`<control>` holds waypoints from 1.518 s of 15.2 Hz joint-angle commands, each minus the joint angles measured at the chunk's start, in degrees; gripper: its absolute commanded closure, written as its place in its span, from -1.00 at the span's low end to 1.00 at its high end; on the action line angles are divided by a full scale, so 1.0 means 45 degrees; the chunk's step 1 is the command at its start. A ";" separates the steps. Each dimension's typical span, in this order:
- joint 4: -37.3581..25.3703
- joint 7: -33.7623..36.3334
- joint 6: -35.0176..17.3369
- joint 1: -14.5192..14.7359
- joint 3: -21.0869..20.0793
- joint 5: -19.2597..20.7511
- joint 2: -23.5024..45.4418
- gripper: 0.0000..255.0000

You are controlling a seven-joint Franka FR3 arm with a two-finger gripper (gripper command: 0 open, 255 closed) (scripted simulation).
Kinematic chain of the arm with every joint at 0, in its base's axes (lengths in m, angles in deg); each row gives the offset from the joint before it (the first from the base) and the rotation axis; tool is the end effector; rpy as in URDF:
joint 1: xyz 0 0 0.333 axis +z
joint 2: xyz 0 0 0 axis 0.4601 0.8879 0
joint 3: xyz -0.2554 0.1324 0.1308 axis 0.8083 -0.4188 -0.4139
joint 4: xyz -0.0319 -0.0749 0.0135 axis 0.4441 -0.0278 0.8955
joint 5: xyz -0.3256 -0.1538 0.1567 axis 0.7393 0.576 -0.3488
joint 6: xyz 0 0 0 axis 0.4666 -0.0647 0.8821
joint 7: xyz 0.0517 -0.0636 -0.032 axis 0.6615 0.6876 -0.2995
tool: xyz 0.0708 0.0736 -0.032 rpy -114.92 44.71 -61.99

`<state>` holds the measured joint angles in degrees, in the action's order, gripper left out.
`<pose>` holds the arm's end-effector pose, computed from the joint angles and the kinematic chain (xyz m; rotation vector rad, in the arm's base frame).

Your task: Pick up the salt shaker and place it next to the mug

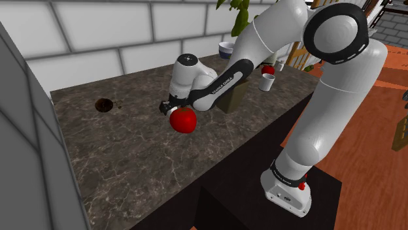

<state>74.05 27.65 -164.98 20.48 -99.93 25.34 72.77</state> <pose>0.5178 0.1413 0.3109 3.0419 -0.4195 0.5397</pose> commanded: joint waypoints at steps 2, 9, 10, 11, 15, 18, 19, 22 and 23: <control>-0.0034 0.0123 -0.0093 0.0016 0.0062 0.0183 0.0141 -1.00; -0.0032 0.0121 -0.0092 0.0016 0.0061 0.0180 0.0138 1.00; -0.0032 0.0121 -0.0092 0.0016 0.0061 0.0180 0.0138 1.00; -0.0033 0.0124 -0.0091 0.0017 0.0061 0.0181 0.0139 1.00; -0.0035 0.0125 -0.0089 0.0018 0.0060 0.0181 0.0139 1.00; -0.0041 -0.0073 0.0033 -0.0023 -0.0009 -0.0053 -0.0006 1.00; -0.0052 -0.0265 0.0160 -0.0060 -0.0076 -0.0283 -0.0152 1.00; -0.0109 -0.0813 0.0557 -0.0136 -0.0234 -0.0942 -0.0577 1.00; -0.0136 -0.0985 0.0693 -0.0153 -0.0276 -0.1149 -0.0714 1.00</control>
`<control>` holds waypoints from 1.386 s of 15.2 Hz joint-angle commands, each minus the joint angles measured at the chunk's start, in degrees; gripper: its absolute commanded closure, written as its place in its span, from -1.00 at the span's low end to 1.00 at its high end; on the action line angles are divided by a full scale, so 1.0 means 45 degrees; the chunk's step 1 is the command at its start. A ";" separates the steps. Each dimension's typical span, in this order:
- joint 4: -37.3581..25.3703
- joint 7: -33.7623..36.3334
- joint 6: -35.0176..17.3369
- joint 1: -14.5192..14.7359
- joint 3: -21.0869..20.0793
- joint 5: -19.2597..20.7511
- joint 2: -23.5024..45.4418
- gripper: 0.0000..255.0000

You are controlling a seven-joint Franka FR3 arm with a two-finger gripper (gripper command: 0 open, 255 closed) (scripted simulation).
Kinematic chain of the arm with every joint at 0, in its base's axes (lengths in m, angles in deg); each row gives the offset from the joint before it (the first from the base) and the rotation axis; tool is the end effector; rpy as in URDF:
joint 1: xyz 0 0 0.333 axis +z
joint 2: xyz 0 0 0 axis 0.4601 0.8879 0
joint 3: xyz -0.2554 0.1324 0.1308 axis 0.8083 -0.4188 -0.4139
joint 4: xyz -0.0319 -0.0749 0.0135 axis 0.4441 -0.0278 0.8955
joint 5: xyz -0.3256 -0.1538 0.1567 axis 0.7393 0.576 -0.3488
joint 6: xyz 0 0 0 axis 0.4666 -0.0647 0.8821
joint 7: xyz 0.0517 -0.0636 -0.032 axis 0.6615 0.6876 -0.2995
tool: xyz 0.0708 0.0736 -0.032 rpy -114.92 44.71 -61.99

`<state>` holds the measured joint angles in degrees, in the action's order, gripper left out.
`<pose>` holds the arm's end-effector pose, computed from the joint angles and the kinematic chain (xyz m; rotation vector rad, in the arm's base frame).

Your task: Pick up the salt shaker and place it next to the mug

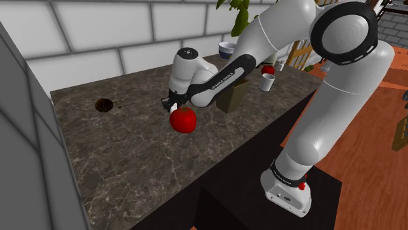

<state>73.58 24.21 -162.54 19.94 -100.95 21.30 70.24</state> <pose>0.5188 0.1410 0.3327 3.0414 -0.4190 0.5410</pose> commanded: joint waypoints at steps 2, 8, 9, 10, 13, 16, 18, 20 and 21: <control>-0.0097 -0.0550 0.0430 -0.0051 -0.0111 -0.0646 -0.0419 1.00; -0.0384 -0.1399 0.1314 -0.0043 -0.0201 -0.1654 -0.1158 1.00; -0.0444 -0.1522 0.1467 -0.0035 -0.0204 -0.1798 -0.1271 1.00; -0.0507 -0.1639 0.1621 -0.0028 -0.0207 -0.1934 -0.1381 1.00; -0.0718 -0.1962 0.2090 0.0003 -0.0199 -0.2305 -0.1693 1.00; -0.0957 -0.2246 0.2569 0.0038 -0.0177 -0.2623 -0.1978 1.00; -0.1131 -0.2416 0.2891 0.0059 -0.0159 -0.2809 -0.2153 1.00; -0.1317 -0.2572 0.3216 0.0080 -0.0139 -0.2976 -0.2315 1.00; -0.1415 -0.2645 0.3379 0.0090 -0.0128 -0.3053 -0.2392 1.00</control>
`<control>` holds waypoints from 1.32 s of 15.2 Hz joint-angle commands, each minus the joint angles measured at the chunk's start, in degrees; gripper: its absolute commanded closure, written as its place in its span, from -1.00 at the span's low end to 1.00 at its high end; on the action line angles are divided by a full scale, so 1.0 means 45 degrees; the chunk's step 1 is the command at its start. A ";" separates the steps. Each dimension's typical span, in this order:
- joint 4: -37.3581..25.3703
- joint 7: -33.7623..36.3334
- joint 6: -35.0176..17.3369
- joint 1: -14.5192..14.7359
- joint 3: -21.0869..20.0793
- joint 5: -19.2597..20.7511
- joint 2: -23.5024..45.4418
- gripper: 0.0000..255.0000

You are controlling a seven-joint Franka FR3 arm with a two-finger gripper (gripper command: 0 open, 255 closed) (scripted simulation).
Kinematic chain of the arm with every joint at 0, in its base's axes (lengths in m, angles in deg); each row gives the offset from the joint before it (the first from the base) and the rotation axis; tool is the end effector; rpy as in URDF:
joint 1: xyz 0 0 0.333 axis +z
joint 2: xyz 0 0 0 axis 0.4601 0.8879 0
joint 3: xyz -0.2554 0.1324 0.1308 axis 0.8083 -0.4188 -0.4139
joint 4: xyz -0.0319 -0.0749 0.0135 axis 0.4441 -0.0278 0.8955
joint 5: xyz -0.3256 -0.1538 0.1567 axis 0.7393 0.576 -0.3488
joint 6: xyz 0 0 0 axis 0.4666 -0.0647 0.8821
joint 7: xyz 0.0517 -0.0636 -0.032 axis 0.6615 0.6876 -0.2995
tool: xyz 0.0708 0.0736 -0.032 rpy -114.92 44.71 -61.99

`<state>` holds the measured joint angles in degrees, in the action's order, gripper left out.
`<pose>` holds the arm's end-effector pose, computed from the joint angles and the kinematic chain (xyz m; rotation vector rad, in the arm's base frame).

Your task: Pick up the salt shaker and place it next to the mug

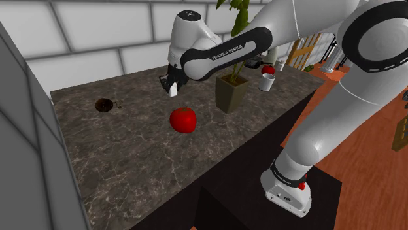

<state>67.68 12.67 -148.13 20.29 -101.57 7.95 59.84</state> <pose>0.5190 0.1404 0.4439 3.0416 -0.4193 0.5409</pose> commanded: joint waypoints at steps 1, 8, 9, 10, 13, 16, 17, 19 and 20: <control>-0.0205 -0.0150 0.0341 0.0022 0.0021 -0.0159 -0.0154 1.00; -0.0226 -0.1259 0.0949 -0.0117 0.0497 -0.0829 -0.0899 1.00; 0.0001 -0.1662 0.0871 -0.0201 0.0717 -0.0998 -0.1095 1.00; 0.0213 -0.2063 0.0799 -0.0280 0.0944 -0.1154 -0.1278 1.00; 0.0759 -0.3253 0.0624 -0.0513 0.1647 -0.1561 -0.1744 1.00; 0.1170 -0.4425 0.0500 -0.0747 0.2375 -0.1883 -0.2092 1.00; 0.1278 -0.4812 0.0468 -0.0828 0.2620 -0.1975 -0.2182 1.00; 0.1448 -0.5581 0.0418 -0.0990 0.3118 -0.2141 -0.2322 1.00; 0.1510 -0.5963 0.0399 -0.1070 0.3370 -0.2215 -0.2372 1.00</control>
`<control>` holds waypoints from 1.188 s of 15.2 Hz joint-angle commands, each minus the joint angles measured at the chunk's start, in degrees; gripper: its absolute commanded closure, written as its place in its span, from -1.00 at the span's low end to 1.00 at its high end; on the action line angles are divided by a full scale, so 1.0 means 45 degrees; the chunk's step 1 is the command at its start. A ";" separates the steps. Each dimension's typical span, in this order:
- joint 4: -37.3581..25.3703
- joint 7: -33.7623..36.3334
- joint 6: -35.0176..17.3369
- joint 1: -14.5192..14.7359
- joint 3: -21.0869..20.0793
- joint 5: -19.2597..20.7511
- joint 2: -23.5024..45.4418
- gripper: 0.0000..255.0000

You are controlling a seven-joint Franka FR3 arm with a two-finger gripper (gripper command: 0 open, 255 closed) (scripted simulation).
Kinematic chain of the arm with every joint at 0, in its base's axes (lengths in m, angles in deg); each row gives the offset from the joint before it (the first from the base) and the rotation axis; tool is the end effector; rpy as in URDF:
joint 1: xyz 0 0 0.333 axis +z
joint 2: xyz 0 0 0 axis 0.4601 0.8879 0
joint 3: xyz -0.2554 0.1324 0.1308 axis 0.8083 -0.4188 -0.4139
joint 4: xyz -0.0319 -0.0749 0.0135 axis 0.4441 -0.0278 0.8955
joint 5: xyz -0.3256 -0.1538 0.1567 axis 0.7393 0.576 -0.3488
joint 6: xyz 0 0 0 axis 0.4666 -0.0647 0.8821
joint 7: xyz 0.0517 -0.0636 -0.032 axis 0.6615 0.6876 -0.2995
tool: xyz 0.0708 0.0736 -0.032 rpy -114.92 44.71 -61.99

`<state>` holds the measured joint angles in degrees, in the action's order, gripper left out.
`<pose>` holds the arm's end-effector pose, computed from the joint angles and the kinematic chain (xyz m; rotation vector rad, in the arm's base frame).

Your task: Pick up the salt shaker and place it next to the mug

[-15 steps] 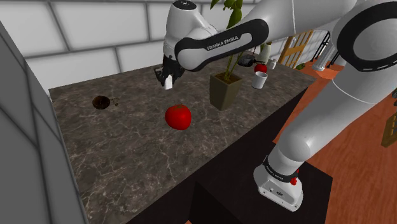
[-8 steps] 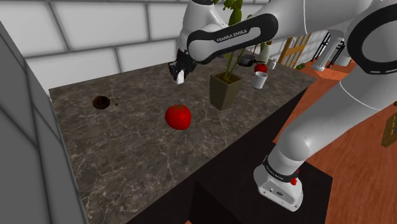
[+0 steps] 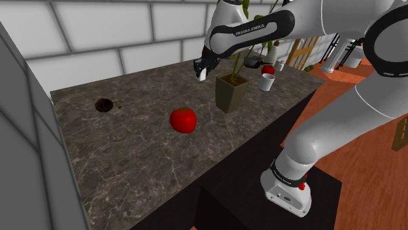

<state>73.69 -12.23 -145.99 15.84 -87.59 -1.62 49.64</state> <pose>0.4898 -0.0278 0.4819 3.0416 -0.4221 0.5405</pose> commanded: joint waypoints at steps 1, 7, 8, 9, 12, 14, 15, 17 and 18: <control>0.0222 -0.0812 -0.0092 -0.0170 0.0509 -0.0163 -0.0143 1.00; 0.0189 -0.3090 -0.0100 -0.0690 0.2002 -0.0566 -0.0091 1.00; 0.0131 -0.3469 -0.0087 -0.0776 0.2248 -0.0636 -0.0036 1.00; 0.0058 -0.3848 -0.0071 -0.0860 0.2495 -0.0709 0.0030 1.00; -0.0252 -0.4987 0.0006 -0.1108 0.3225 -0.0953 0.0308 1.00; -0.0533 -0.5749 0.0081 -0.1270 0.3700 -0.1147 0.0555 1.00; -0.0696 -0.6131 0.0126 -0.1350 0.3934 -0.1254 0.0697 1.00; -0.1066 -0.6898 0.0235 -0.1507 0.4395 -0.1493 0.1019 1.00; -0.1274 -0.7283 0.0299 -0.1590 0.4617 -0.1626 0.1198 1.00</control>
<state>68.29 -43.12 -144.64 9.06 -67.83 -8.38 54.54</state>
